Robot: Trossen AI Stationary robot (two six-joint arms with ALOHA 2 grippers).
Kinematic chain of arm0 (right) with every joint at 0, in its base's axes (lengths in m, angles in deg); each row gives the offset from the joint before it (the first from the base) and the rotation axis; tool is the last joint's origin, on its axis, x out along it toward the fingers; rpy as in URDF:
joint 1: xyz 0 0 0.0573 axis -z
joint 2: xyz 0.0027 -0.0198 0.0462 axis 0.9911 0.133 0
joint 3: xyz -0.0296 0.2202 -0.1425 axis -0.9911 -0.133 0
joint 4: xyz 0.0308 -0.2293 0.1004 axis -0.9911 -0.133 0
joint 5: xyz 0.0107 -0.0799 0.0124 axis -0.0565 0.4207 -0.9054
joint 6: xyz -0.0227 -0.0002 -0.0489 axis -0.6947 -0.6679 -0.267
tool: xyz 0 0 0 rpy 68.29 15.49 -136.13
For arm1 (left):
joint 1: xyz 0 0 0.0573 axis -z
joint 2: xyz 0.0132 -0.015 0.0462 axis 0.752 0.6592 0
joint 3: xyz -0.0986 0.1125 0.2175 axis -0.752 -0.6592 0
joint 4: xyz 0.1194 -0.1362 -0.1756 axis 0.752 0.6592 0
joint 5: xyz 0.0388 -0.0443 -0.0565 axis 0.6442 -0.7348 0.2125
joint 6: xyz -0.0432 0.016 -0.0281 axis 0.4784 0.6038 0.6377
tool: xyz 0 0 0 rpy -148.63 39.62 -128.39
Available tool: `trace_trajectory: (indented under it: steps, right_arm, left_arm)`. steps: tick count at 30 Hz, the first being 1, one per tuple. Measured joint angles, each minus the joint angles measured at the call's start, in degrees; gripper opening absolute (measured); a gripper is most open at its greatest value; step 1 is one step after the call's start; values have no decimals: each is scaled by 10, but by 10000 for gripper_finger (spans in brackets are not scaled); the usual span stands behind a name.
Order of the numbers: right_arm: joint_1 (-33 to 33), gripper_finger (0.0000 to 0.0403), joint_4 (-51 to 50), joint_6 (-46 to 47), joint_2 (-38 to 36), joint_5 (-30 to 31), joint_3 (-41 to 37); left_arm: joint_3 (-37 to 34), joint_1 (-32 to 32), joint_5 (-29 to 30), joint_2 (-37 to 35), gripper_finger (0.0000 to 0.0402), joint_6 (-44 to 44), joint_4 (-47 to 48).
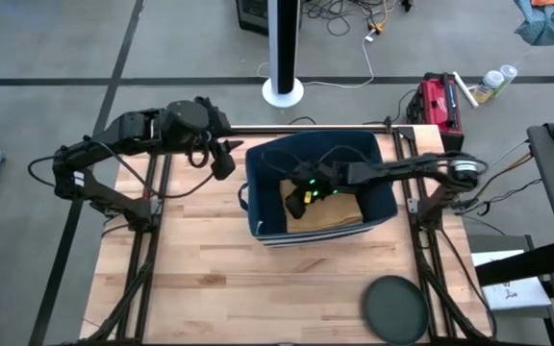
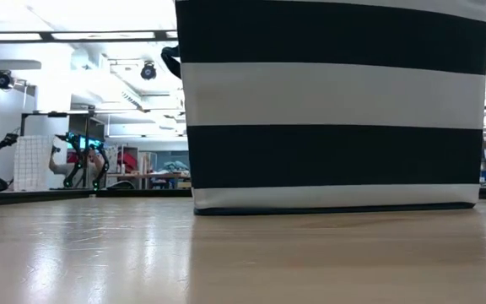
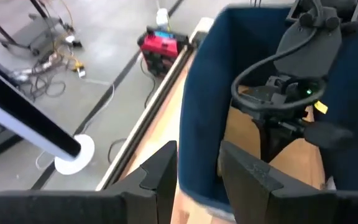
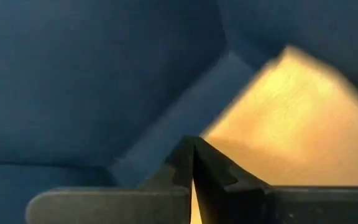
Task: Fold kitchen towel into neat rectangle
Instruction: Put the stacked towels into the blue laundry bin, then adjust the blue laundry bin
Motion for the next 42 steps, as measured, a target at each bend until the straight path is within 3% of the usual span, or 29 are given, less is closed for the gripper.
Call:
trace_trajectory:
  steps: [7, 16, 22, 28, 32, 34, 42]
  right_arm:
    - [5, 0, -156, -44, -119, 60, 38]
    - [12, 0, -271, -57, -280, 228, 104]
    - [25, 0, -412, -31, -333, 379, 143]
    - [37, 0, -615, 67, -353, 434, 140]
    - [39, 0, -702, 142, -352, 442, 105]
    - [39, 0, -707, 169, -352, 414, 82]
    - [33, 0, -574, 140, -335, 263, 22]
  left_arm:
    - [1, 0, 0, 6, 114, -32, -53]
    - [1, -7, 0, 20, 114, -94, -124]
    - [1, -12, 1, 33, 114, -116, -158]
    - [0, -12, 5, 42, 114, -156, -172]
    - [0, -13, 5, 47, 114, -169, -200]
    - [1, -13, 5, 52, 114, -168, -219]
    - [4, -12, -26, 42, 114, -147, -218]
